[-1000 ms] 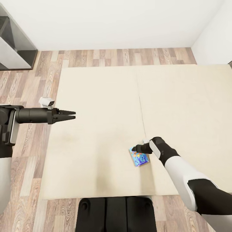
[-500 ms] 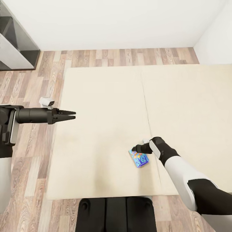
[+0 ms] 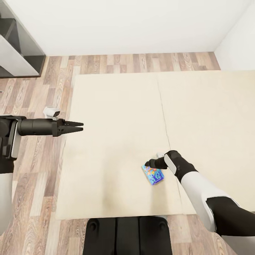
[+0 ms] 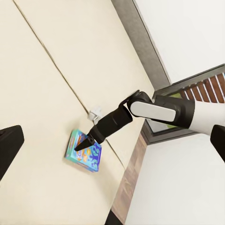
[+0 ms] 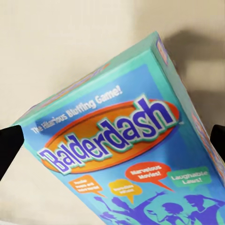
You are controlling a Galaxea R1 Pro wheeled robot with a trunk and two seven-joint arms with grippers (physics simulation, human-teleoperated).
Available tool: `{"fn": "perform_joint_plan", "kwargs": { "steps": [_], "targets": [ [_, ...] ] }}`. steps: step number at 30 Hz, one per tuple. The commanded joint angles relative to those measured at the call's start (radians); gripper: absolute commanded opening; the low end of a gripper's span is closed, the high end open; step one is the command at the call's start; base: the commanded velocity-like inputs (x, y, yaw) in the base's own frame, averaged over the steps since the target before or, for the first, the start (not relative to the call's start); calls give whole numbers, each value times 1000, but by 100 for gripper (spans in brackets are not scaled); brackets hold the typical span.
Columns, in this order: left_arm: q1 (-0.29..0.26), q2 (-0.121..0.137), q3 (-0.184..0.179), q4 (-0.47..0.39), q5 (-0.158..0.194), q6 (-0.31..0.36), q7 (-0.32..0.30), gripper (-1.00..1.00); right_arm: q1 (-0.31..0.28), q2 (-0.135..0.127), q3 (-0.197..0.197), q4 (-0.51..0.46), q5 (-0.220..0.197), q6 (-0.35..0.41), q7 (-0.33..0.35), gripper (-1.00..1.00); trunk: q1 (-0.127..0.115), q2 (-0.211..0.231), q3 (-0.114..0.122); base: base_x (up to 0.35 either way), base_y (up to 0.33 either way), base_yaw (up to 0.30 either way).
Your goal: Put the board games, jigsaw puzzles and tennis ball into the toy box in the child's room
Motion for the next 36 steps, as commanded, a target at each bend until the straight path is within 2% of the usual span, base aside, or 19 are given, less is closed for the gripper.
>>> {"fn": "perform_joint_plan", "kwargs": {
  "steps": [1,14,36],
  "targets": [
    [0,1,0,0,0,11,-3,100,-1,-1,6,-1,-7,4,-1,100,1,-2,-1,0,77,0],
    [0,2,1,0,0,11,-3,100,-2,-8,-1,-1,-8,7,-1,100,1,-2,-1,0,69,0],
    [0,2,4,0,0,11,-3,100,-2,-11,-1,-1,-8,7,-3,100,1,-2,-1,0,4,0]
  ]
}}
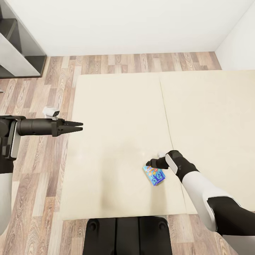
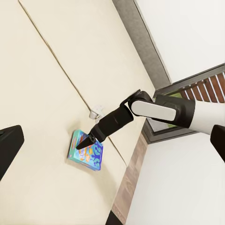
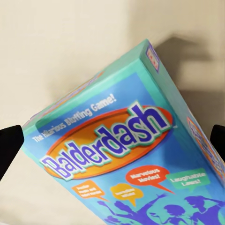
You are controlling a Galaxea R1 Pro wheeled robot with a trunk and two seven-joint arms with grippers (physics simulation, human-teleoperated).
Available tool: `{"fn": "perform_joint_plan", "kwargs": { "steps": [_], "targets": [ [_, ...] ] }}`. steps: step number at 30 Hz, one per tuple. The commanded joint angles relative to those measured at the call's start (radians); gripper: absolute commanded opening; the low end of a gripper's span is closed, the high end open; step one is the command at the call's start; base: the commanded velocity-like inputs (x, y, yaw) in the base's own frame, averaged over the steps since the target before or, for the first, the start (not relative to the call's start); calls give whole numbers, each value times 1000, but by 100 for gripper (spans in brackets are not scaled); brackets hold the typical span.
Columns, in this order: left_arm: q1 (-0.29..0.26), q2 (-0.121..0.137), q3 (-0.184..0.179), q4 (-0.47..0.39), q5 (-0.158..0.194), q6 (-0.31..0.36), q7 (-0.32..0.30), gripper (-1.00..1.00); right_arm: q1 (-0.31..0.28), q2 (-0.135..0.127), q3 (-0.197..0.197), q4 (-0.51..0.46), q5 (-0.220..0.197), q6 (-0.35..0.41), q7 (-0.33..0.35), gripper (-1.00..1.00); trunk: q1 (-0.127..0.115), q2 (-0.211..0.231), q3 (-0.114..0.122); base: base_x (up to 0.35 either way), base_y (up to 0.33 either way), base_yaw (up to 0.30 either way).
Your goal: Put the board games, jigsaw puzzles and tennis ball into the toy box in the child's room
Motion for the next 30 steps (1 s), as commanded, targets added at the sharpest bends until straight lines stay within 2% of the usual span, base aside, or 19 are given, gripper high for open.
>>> {"fn": "perform_joint_plan", "kwargs": {
  "steps": [1,30],
  "targets": [
    [0,0,0,0,0,11,-3,100,0,-1,6,-1,-6,4,-2,100,1,-2,-1,0,0,0],
    [0,-1,-5,0,0,11,-3,100,0,-1,7,-1,-6,4,-1,100,1,-2,-1,0,28,0]
  ]
}}
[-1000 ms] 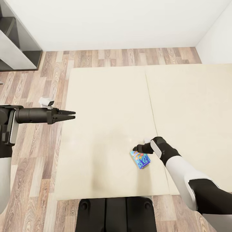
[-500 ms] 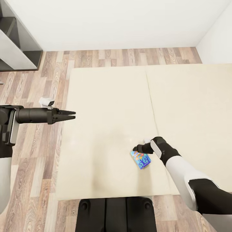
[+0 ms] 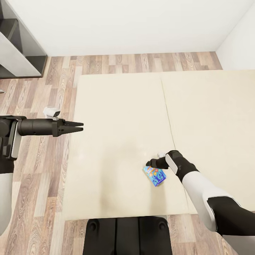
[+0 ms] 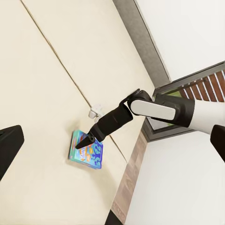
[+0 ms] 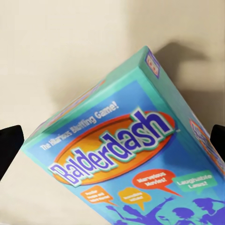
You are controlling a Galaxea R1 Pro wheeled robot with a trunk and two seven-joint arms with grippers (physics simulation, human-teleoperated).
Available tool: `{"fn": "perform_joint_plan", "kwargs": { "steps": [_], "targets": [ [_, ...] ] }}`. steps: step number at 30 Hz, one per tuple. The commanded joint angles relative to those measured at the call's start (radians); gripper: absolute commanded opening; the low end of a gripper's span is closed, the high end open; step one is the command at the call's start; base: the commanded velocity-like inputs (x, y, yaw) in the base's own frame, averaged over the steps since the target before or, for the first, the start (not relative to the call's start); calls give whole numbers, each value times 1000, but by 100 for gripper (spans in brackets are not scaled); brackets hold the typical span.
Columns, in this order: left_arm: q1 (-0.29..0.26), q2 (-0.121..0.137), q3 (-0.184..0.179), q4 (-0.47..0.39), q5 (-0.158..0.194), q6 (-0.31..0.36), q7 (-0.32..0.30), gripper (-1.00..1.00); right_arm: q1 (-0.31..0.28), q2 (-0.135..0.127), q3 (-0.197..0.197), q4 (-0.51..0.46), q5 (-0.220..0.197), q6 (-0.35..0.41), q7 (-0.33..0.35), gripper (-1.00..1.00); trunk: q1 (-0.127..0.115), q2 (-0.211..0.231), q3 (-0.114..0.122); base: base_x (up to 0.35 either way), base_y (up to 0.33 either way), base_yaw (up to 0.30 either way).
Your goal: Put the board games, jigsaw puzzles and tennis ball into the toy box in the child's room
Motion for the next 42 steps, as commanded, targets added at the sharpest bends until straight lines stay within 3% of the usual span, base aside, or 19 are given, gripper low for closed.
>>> {"fn": "perform_joint_plan", "kwargs": {
  "steps": [1,42],
  "targets": [
    [0,0,0,0,0,11,-3,100,0,-1,5,-1,-6,4,-2,100,1,-2,-1,0,0,0],
    [0,1,3,0,0,11,-3,100,0,0,9,-1,-6,4,-2,100,1,-2,-1,0,15,0]
  ]
}}
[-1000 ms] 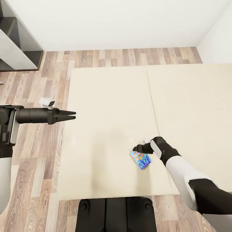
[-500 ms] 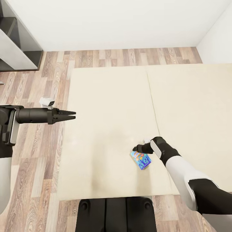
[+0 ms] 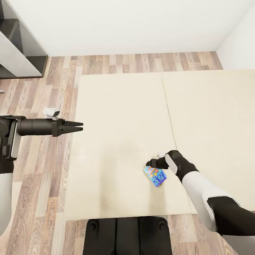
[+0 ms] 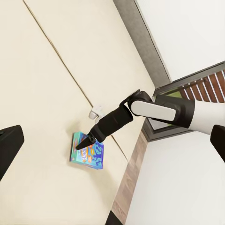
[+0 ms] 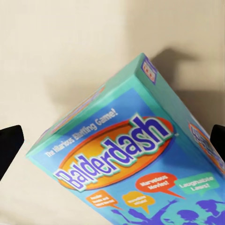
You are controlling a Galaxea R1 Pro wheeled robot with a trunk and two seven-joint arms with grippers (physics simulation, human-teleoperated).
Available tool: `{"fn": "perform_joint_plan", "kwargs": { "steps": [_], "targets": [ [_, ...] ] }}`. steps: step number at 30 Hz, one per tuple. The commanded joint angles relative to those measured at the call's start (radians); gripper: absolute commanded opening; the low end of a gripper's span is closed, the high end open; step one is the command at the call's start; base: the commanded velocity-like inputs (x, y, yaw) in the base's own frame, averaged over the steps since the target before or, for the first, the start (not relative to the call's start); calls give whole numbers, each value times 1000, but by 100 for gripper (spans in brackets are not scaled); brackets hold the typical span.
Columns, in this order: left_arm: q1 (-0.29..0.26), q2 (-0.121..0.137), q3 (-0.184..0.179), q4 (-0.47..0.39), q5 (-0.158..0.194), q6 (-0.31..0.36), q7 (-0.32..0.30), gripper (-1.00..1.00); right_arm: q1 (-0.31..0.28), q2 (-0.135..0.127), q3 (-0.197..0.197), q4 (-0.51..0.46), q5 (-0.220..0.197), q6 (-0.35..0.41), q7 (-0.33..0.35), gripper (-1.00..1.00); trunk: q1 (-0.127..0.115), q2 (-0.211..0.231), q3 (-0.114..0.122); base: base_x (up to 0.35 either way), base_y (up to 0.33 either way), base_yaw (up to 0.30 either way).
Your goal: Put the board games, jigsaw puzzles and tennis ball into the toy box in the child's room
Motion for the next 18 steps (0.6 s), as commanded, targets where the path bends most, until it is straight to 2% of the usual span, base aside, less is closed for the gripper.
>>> {"fn": "perform_joint_plan", "kwargs": {
  "steps": [1,11,18],
  "targets": [
    [0,0,0,0,0,11,-3,100,0,-1,6,-1,-6,4,-2,100,1,-2,-1,0,3,0],
    [0,0,0,0,0,11,-3,100,0,-1,6,-1,-6,4,-2,100,1,-2,-1,0,1,7],
    [0,0,-3,0,0,11,-3,100,0,-2,6,-1,-6,4,-2,100,1,-2,-1,0,0,143]
  ]
}}
